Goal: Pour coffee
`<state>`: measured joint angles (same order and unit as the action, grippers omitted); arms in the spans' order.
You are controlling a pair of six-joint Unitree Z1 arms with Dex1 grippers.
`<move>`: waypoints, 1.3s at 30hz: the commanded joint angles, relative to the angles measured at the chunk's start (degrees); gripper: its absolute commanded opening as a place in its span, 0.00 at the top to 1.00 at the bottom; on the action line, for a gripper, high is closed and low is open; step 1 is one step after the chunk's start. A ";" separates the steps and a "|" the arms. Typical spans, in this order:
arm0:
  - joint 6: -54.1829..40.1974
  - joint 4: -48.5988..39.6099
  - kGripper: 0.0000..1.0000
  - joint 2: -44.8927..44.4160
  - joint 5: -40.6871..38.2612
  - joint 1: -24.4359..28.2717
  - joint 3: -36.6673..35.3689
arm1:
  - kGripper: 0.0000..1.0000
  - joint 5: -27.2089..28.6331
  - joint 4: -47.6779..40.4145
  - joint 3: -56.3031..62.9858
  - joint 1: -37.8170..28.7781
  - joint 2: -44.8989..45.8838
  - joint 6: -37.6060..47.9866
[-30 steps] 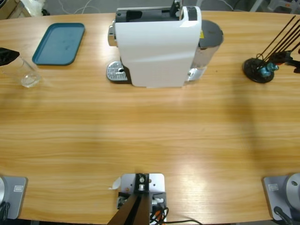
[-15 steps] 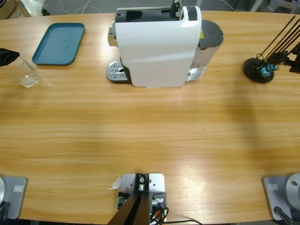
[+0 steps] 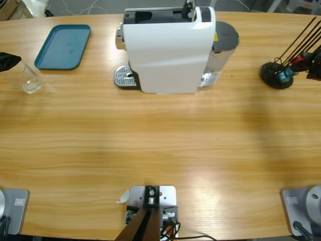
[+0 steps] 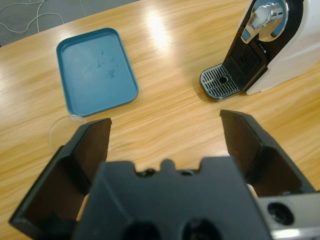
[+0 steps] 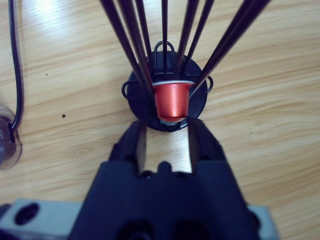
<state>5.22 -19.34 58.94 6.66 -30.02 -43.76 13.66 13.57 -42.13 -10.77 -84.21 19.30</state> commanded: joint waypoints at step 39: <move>-0.56 1.58 0.05 0.32 0.55 -0.13 3.15 | 0.07 0.14 -0.39 0.61 1.28 -2.38 -0.93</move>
<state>5.22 -18.67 58.94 6.66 -30.02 -43.26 13.67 13.37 -42.13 -10.52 -85.17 19.12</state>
